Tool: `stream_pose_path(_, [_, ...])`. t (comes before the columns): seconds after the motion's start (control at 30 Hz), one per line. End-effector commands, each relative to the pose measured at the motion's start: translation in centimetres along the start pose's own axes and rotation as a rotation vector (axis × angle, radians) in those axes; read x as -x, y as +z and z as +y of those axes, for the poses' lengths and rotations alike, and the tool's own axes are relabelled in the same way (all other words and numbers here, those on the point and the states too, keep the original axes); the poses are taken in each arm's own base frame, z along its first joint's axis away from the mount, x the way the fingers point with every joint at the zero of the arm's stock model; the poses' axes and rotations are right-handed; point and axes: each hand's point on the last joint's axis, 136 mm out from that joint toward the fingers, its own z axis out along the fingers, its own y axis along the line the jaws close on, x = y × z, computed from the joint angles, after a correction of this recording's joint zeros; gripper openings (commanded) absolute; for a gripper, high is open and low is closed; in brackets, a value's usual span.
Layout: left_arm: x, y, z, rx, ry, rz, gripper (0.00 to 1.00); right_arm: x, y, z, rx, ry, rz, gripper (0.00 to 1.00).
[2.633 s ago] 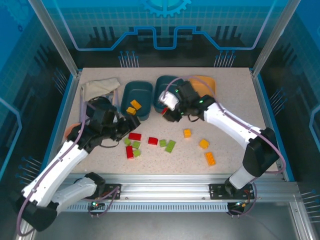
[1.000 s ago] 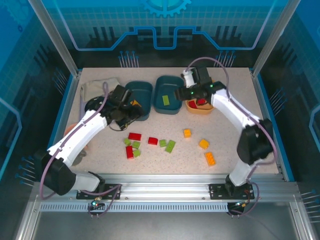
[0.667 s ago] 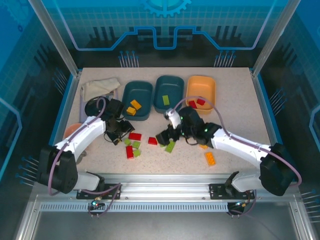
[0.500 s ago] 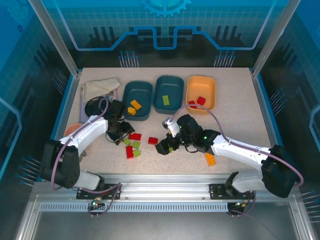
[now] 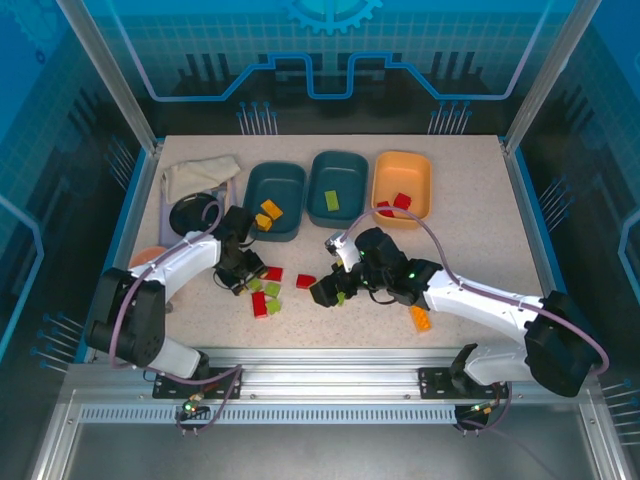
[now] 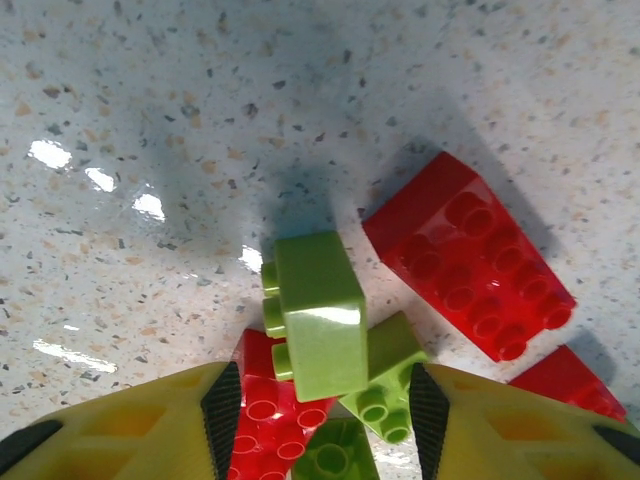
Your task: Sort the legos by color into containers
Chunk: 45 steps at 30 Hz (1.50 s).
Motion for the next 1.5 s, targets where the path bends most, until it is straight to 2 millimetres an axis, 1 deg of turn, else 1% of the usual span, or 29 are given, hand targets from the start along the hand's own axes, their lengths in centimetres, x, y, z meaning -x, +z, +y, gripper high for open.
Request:
stream_pose_path(0.0, [0.1,1.0,1.0,0.046,-0.001,0.008,0.48,1.0,0.2,0.5,0.003,-0.007,-0.013,0.98])
stream_pose_path(0.23, [0.3,1.9,1.0,0.05,0.0,0.008,0.45,0.9,0.4,0.4,-0.002,-0.008,-0.005,0.98])
stream_pose_path(0.4, [0.6,2.7,1.0,0.062,0.013,0.001,0.36,0.9,0.4,0.4,-0.003,-0.005,-0.002,0.97])
stream_pose_path(0.5, [0.8,2.6,0.9,0.061,0.021,-0.014,0.32,1.0,0.4,0.4,-0.006,-0.005,-0.003,0.97])
stream_pose_path(0.6, [1.0,1.5,1.0,0.069,0.025,-0.041,0.3,1.6,0.0,0.3,-0.021,-0.007,-0.019,0.96])
stream_pose_path(0.67, [1.2,-0.2,1.0,0.084,0.035,-0.069,0.29,2.9,-1.0,0.2,-0.046,-0.01,-0.057,0.96])
stream_pose_path(0.7, [1.3,-1.4,0.6,0.075,0.048,-0.089,0.29,3.8,-1.6,-0.1,-0.068,-0.007,-0.083,0.96])
stream_pose_path(0.8, [1.4,-5.4,-2.0,0.025,0.131,-0.16,0.29,6.7,-4.4,-2.2,-0.153,0.055,-0.195,0.97])
stream_pose_path(0.87, [1.5,-7.5,-4.6,-0.019,0.188,-0.184,0.3,8.4,-6.4,-3.8,-0.196,0.112,-0.278,0.97])
stream_pose_path(0.9, [1.5,-8.2,-5.9,-0.034,0.214,-0.193,0.3,9.9,-7.6,-4.4,-0.212,0.134,-0.327,0.97])
stream_pose_path(0.93, [1.5,-8.8,-7.4,-0.046,0.244,-0.201,0.3,10.8,-8.5,-5.2,-0.23,0.161,-0.357,0.97])
stream_pose_path(1.03, [1.5,-9.6,-12.1,-0.072,0.335,-0.219,0.3,12.1,-10.2,-7.7,-0.287,0.234,-0.406,0.97])
stream_pose_path(1.1, [1.8,-9.8,-15.5,-0.087,0.385,-0.227,0.3,12.8,-11.0,-9.2,-0.302,0.283,-0.427,0.97])
stream_pose_path(1.13, [1.9,-9.4,-16.6,-0.087,0.404,-0.225,0.3,13.0,-11.3,-9.8,-0.313,0.302,-0.432,0.97])
stream_pose_path(1.17, [2.0,-9.6,-18.2,-0.099,0.427,-0.235,0.3,13.1,-11.6,-10.6,-0.332,0.329,-0.433,0.97])
stream_pose_path(1.2, [2.2,-9.2,-19.6,-0.097,0.45,-0.239,0.3,13.2,-11.7,-11.2,-0.344,0.354,-0.431,0.97])
stream_pose_path(1.37, [3.1,-6.4,-24.5,-0.055,0.535,-0.24,0.3,13.0,-12.6,-14.2,-0.381,0.51,-0.443,0.97])
stream_pose_path(1.4, [3.4,-5.8,-25.2,-0.043,0.551,-0.249,0.3,13.0,-12.7,-14.7,-0.378,0.544,-0.449,0.97])
stream_pose_path(1.47, [4.2,-4.7,-26.1,-0.013,0.568,-0.268,0.3,12.9,-12.8,-15.2,-0.372,0.581,-0.459,0.97])
